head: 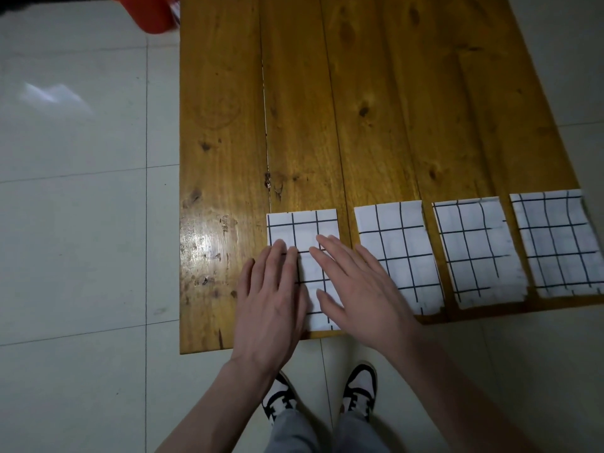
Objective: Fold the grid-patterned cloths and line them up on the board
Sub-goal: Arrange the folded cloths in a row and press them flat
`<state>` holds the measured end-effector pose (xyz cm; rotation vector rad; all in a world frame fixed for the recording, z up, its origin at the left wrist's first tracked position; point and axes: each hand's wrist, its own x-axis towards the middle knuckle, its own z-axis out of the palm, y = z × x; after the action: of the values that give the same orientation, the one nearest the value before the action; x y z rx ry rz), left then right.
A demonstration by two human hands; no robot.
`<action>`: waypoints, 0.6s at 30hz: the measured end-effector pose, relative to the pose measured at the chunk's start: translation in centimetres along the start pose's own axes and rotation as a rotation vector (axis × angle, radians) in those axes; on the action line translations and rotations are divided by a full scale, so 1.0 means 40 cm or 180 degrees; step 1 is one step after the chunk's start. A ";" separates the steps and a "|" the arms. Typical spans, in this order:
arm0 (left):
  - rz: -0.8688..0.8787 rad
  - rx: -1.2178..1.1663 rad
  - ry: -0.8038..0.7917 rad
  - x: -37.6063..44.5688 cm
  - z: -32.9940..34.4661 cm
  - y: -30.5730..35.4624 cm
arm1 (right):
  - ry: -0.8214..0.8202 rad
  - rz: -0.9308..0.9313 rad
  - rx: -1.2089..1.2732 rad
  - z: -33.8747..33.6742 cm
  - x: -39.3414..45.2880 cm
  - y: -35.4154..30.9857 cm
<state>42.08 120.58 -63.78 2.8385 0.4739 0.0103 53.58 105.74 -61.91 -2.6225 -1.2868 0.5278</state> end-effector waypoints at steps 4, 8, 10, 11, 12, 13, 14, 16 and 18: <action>-0.0020 0.0024 -0.0044 0.009 0.000 0.003 | -0.0008 -0.0036 0.0041 -0.003 0.004 0.010; -0.0083 0.0027 -0.0020 0.008 0.002 0.015 | -0.0019 -0.0052 0.0047 -0.005 0.002 0.017; -0.0108 0.0026 0.0007 0.007 0.005 0.022 | -0.0013 -0.0036 0.0039 -0.003 -0.001 0.017; -0.0116 0.0037 0.0012 0.006 0.006 0.024 | -0.0019 -0.0034 0.0016 -0.003 -0.002 0.016; -0.0125 0.0053 0.0012 0.006 0.006 0.025 | -0.0011 -0.0050 -0.0011 -0.003 -0.002 0.015; -0.0127 0.0062 0.0016 0.006 0.006 0.026 | -0.0009 -0.0057 -0.0059 -0.004 -0.002 0.015; -0.0122 0.0079 0.0039 0.007 0.006 0.028 | -0.0002 -0.0063 -0.0085 -0.003 -0.002 0.015; -0.0133 0.0088 0.0049 0.006 0.006 0.030 | 0.0027 -0.0073 -0.0085 -0.001 -0.002 0.016; -0.0163 0.0110 0.0058 0.003 0.006 0.034 | 0.0065 -0.0073 -0.0074 0.001 -0.002 0.014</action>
<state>42.66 119.31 -63.67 2.8612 0.5557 0.0183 53.94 105.31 -62.08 -2.6217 -1.3231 0.4841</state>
